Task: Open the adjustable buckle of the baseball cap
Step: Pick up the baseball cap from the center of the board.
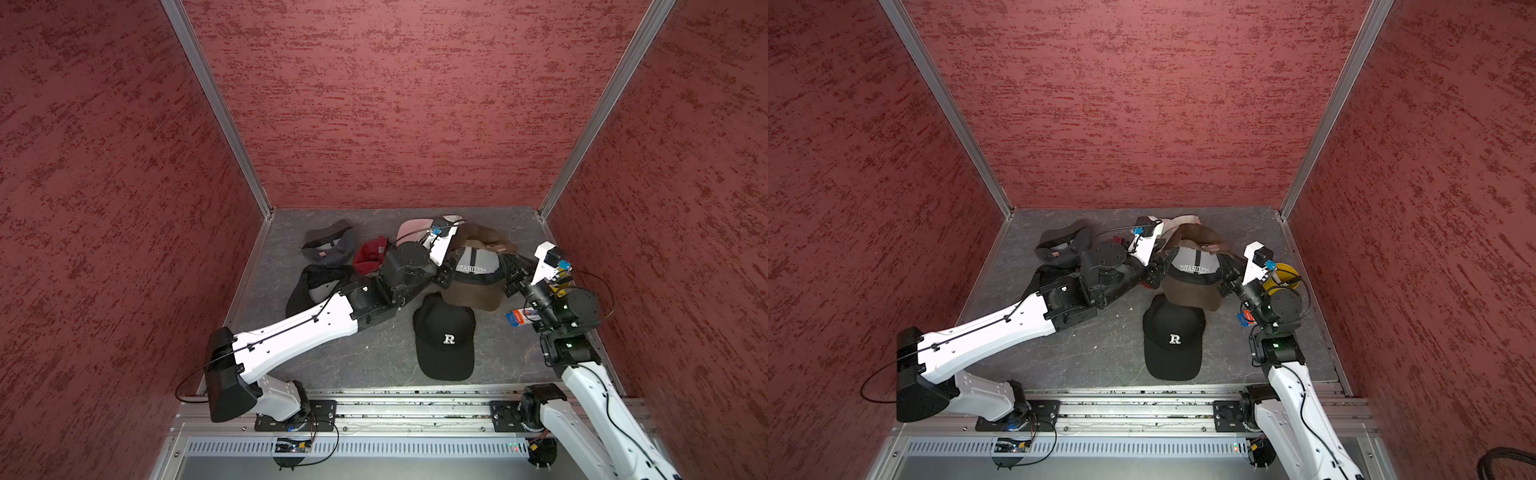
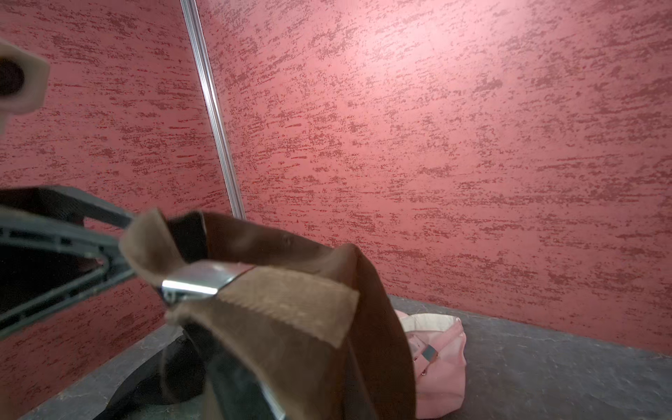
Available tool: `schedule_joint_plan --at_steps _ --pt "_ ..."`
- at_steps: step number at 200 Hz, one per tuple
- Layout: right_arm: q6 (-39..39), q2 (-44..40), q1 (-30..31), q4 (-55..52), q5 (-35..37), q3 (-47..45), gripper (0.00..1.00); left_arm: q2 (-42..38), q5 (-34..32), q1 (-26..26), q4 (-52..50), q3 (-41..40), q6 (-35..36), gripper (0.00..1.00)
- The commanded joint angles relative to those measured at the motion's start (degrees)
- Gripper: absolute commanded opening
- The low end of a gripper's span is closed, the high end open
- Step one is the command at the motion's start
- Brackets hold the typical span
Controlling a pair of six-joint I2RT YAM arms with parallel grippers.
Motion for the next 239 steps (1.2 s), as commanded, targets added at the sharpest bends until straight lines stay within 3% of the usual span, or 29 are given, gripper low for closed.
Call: schedule_joint_plan --at_steps 1,43,81,172,239 --pt "0.18 0.28 0.59 -2.98 2.93 3.04 0.00 -3.38 3.52 0.20 -1.67 -2.87 -1.21 0.52" --pt "2.07 2.61 0.64 -3.14 3.46 4.48 0.00 -5.72 5.50 0.03 -4.76 -3.41 -1.19 0.63" --pt "-0.13 2.94 0.92 -4.76 3.91 5.15 0.00 -2.25 10.09 -0.28 -9.86 5.06 1.70 0.64" --pt "-1.22 2.48 2.08 -4.43 4.65 4.74 0.00 18.35 22.80 0.85 -23.16 35.24 1.08 0.51" --pt "-2.27 1.60 2.74 -6.01 5.01 4.67 0.00 25.80 25.60 1.59 -27.26 42.36 -1.85 0.44"
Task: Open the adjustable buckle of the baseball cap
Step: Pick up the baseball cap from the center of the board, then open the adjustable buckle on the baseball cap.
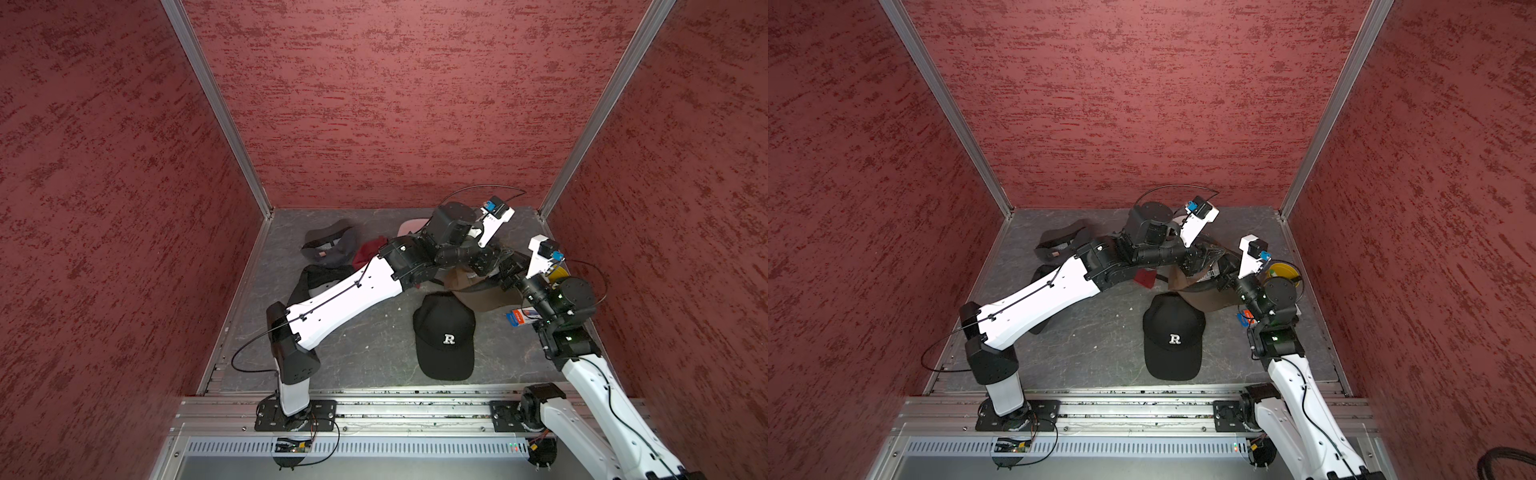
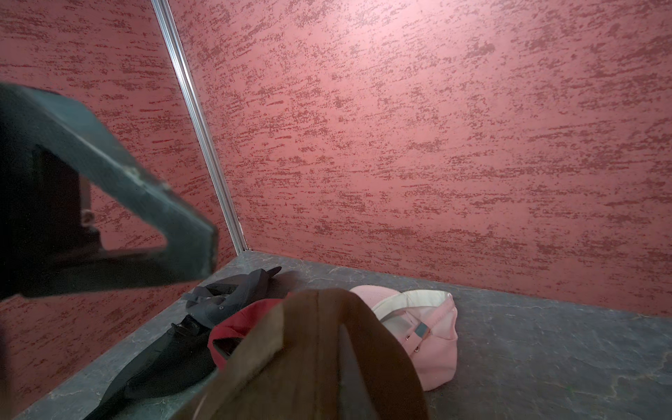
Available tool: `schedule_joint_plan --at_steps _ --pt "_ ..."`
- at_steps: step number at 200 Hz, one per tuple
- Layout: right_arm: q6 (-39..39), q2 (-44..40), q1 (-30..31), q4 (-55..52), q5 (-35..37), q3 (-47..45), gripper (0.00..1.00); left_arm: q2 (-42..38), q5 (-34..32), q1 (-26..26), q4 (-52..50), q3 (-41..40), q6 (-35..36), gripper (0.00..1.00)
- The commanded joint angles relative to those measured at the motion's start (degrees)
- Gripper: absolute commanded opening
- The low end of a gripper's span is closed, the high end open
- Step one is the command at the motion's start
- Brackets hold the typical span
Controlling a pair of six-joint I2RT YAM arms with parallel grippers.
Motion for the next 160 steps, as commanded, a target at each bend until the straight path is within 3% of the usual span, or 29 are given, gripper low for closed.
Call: schedule_joint_plan --at_steps 1,71,136,160 --pt "-0.96 -1.17 0.58 0.23 1.29 1.94 0.00 1.10 1.79 0.46 -2.49 1.90 -2.04 0.44" --pt "-0.75 -1.00 1.28 0.57 1.11 1.23 0.00 2.83 3.51 1.86 -1.42 1.81 -4.94 0.41" --pt "-0.55 -0.37 1.89 0.57 1.35 1.29 0.00 3.28 5.57 2.05 -0.73 1.46 -5.47 0.29" --pt "-0.51 -0.29 2.13 0.44 1.66 1.32 0.00 3.10 6.06 2.05 -0.39 1.13 -5.23 0.18"
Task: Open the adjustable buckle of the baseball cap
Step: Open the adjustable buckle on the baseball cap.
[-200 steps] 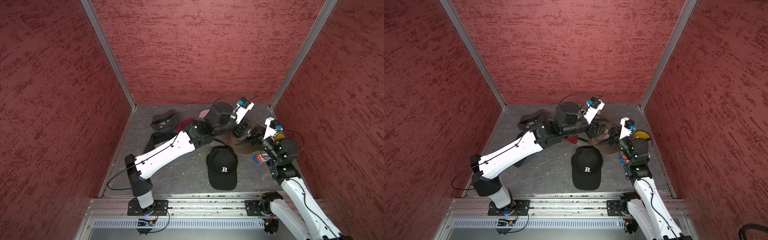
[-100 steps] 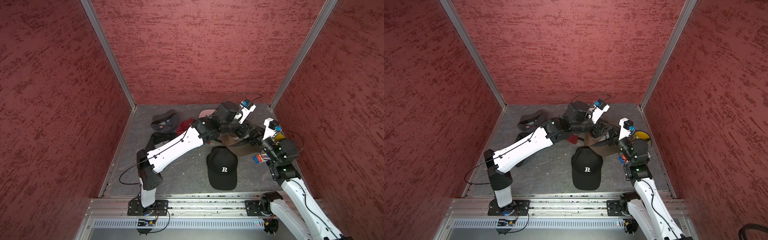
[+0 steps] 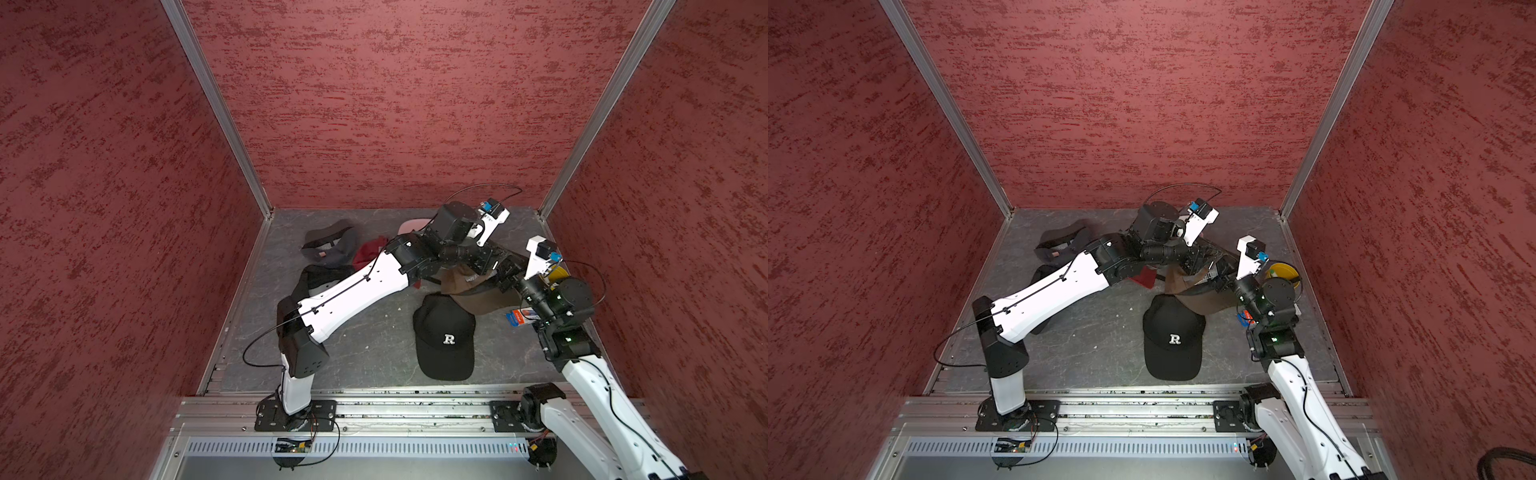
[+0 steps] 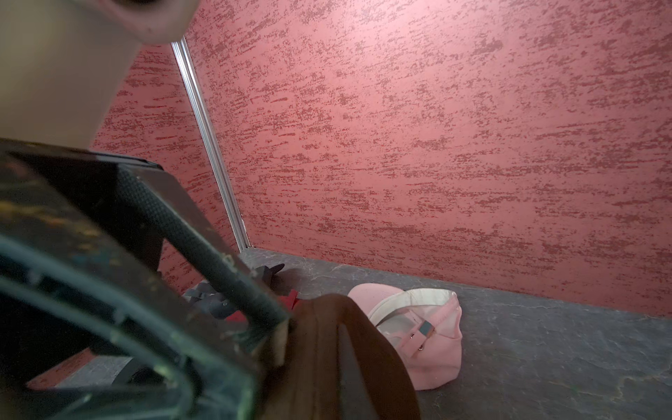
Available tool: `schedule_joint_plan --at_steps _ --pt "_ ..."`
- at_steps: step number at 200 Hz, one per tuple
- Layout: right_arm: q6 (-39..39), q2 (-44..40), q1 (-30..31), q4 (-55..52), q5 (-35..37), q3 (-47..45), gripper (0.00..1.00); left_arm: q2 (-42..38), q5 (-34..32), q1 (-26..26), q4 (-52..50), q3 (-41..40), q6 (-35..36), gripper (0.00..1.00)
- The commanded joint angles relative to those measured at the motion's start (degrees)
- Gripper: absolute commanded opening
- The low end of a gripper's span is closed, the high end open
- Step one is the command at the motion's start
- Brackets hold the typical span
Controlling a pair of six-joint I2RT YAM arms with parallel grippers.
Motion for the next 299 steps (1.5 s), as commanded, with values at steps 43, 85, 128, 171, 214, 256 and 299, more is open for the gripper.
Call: schedule_joint_plan --at_steps 43,85,128,171,214,256,299 --pt "0.14 0.21 0.87 -0.60 1.83 1.24 0.00 -2.39 3.25 0.17 4.72 -3.47 0.79 0.00" --pt "0.76 0.36 0.93 -1.87 2.78 0.82 0.00 -5.59 3.73 -0.08 8.29 -8.13 1.13 0.00" --pt "2.16 0.99 0.94 -2.33 3.00 0.37 0.00 -10.58 3.50 -0.27 13.69 -14.95 1.18 0.00" --pt "3.90 1.50 0.92 -1.93 2.65 0.27 0.00 -13.11 2.89 -0.87 15.05 -17.91 1.64 0.00" --pt "5.56 1.96 0.91 -1.54 2.11 0.49 0.00 -14.67 1.78 -1.32 15.85 -20.11 2.01 0.00" --pt "6.78 1.90 0.87 -1.18 0.91 1.06 0.00 -14.29 0.44 -1.59 15.63 -20.20 1.50 0.21" --pt "8.22 1.73 0.91 -0.86 -0.43 1.67 0.00 -18.97 -0.38 -1.51 17.32 -24.54 4.78 0.54"
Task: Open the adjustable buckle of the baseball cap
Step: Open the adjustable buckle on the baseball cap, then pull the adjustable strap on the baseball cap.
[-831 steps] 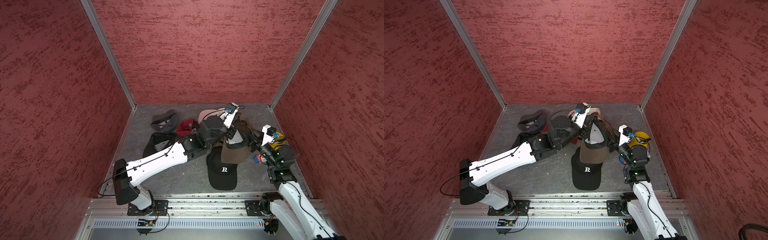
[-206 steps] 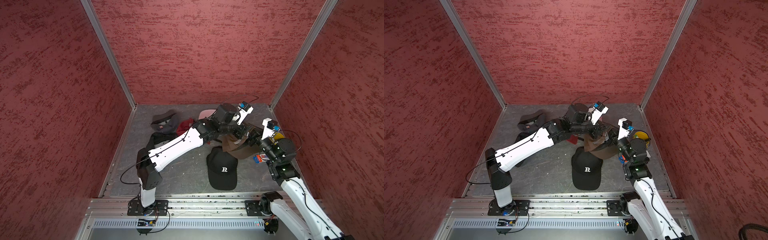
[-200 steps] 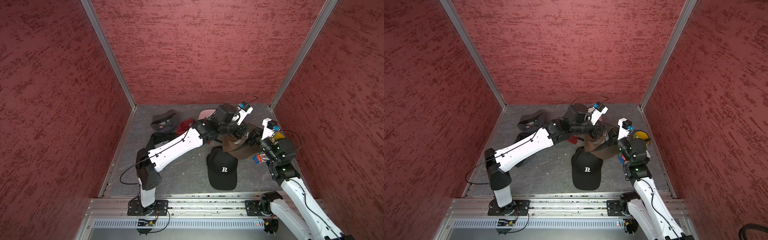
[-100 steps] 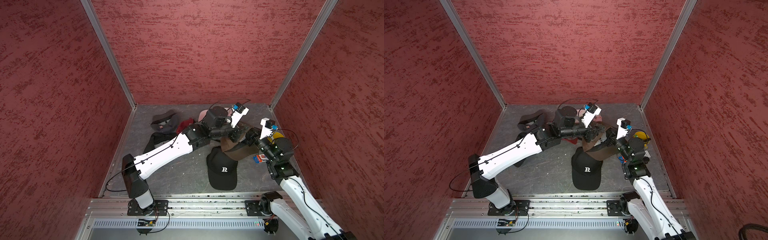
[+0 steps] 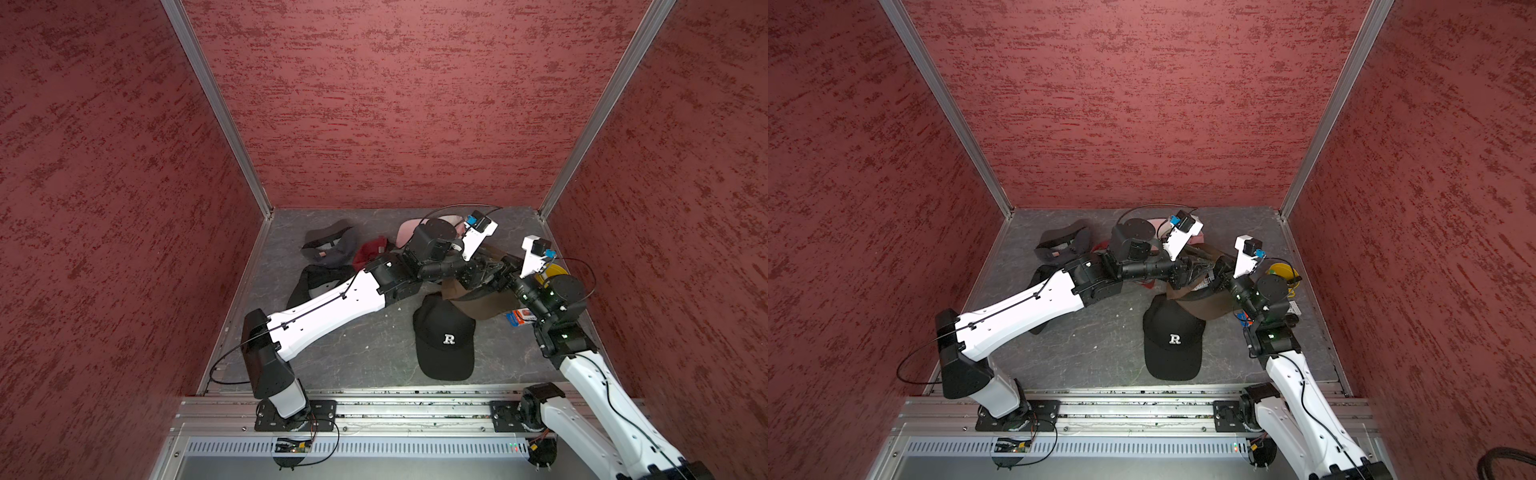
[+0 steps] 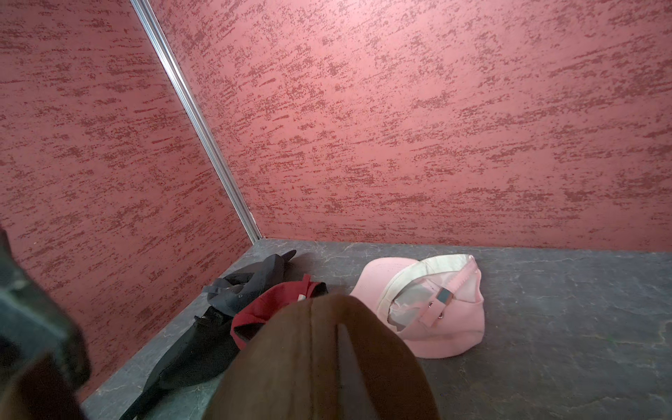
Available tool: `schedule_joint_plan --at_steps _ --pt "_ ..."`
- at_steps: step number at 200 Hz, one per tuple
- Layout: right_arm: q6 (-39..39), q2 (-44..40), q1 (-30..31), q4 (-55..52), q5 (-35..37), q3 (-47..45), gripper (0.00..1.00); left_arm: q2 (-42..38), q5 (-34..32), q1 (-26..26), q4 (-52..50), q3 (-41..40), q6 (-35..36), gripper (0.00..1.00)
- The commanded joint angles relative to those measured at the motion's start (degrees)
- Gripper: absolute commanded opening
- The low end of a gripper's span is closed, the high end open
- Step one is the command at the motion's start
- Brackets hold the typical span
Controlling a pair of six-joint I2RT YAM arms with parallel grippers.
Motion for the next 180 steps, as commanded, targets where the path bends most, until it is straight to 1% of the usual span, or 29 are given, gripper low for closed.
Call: schedule_joint_plan --at_steps 1,15,30,41,61,79,124,157,180 --pt "1.56 -0.30 -0.03 1.25 -1.48 1.69 0.00 -4.92 -0.24 -0.08 2.45 -2.97 2.29 0.55" --pt "1.90 -0.22 0.02 1.23 -1.93 1.87 0.00 -7.11 -1.34 0.20 2.27 -5.48 2.73 0.55" --pt "2.31 -0.17 -0.02 1.15 -2.23 2.27 0.00 -8.98 -2.44 0.21 1.54 -7.94 3.25 0.51" --pt "2.54 -0.13 -0.03 1.29 -2.47 2.33 0.00 -9.91 -3.07 0.19 1.50 -9.72 3.26 0.51" --pt "2.84 -0.06 -0.04 1.23 -3.01 2.65 0.00 -10.47 -2.52 -0.05 2.37 -12.53 3.04 0.50" --pt "3.10 0.01 0.05 1.31 -3.33 2.75 0.00 -9.14 -1.09 -0.17 3.47 -13.83 2.81 0.50" --pt "3.54 -0.63 0.13 0.97 -3.76 2.82 0.00 -4.54 1.08 -0.14 5.19 -12.69 1.99 0.50" --pt "3.46 -1.69 0.13 0.03 -3.55 2.92 0.00 -2.91 2.97 -0.17 5.35 -12.68 1.72 0.47" --pt "3.54 -1.71 0.13 -0.10 -3.80 3.01 0.00 -2.08 3.02 -0.12 6.52 -13.63 0.79 0.47"
